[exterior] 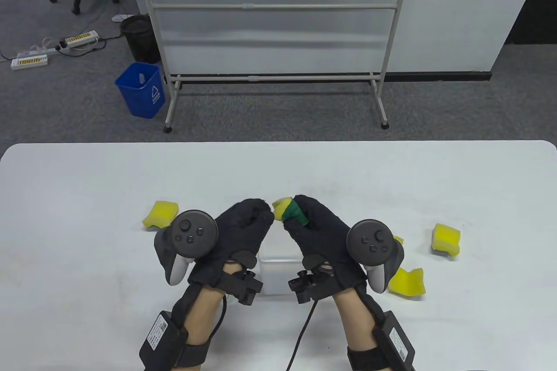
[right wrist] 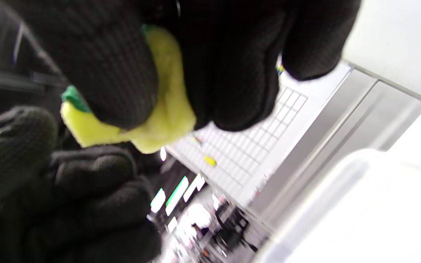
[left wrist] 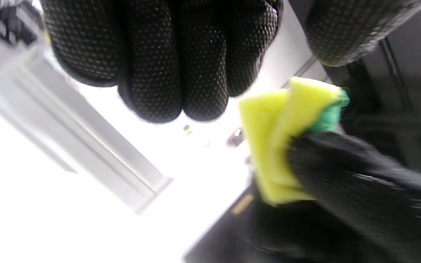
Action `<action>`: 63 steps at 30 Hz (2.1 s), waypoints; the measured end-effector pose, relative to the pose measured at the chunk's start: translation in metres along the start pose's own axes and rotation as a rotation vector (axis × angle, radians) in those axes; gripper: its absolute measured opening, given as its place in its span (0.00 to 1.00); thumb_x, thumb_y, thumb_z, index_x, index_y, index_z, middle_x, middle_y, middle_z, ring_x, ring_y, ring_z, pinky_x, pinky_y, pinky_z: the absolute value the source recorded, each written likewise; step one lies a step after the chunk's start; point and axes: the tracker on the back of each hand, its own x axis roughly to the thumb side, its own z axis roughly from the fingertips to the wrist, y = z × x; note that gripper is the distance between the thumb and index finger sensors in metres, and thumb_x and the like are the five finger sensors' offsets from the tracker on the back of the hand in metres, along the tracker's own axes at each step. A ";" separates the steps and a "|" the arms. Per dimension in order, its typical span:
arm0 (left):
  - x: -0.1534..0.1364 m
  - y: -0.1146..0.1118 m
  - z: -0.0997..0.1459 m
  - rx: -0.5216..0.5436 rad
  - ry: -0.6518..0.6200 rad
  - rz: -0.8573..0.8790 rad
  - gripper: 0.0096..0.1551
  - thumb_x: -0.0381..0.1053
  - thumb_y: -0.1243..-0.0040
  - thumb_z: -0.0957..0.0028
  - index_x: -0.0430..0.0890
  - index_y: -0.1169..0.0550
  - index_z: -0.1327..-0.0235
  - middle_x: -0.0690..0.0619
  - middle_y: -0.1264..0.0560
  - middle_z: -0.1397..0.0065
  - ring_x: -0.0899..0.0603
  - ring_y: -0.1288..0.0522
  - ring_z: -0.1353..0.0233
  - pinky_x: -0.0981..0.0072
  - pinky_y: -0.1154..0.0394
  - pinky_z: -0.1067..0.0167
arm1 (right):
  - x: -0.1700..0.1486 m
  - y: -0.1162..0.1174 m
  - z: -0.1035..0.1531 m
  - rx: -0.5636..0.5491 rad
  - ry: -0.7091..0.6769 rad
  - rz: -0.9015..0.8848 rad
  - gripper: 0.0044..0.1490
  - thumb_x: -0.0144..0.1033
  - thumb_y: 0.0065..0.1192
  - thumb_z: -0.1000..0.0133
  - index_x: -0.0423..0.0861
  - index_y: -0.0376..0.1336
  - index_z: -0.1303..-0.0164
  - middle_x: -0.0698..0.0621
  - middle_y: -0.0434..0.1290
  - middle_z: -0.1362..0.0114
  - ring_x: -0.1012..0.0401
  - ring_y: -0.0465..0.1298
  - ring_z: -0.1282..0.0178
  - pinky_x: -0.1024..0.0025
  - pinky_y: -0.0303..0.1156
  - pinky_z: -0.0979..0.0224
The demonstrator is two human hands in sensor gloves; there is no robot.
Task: Squeeze sponges into plastic airtight container
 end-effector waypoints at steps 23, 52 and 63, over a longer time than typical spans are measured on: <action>-0.033 -0.007 -0.014 -0.018 -0.002 -0.070 0.36 0.63 0.38 0.49 0.47 0.27 0.31 0.44 0.21 0.31 0.37 0.20 0.34 0.42 0.24 0.37 | 0.009 0.011 0.003 -0.051 -0.160 0.321 0.33 0.41 0.81 0.55 0.52 0.72 0.38 0.51 0.82 0.41 0.52 0.82 0.42 0.43 0.68 0.27; -0.220 0.001 -0.033 -0.208 0.555 -0.611 0.37 0.59 0.38 0.49 0.59 0.35 0.24 0.52 0.44 0.12 0.29 0.46 0.16 0.30 0.40 0.26 | 0.000 0.020 0.002 -0.011 -0.136 0.282 0.31 0.49 0.76 0.52 0.52 0.77 0.39 0.51 0.84 0.35 0.49 0.79 0.33 0.44 0.68 0.27; -0.265 -0.030 -0.039 -0.457 0.586 -0.597 0.31 0.59 0.42 0.49 0.61 0.29 0.29 0.48 0.51 0.13 0.28 0.44 0.18 0.32 0.41 0.25 | -0.003 0.013 0.000 -0.005 -0.124 0.235 0.33 0.52 0.74 0.52 0.51 0.77 0.38 0.49 0.83 0.34 0.49 0.79 0.32 0.43 0.68 0.26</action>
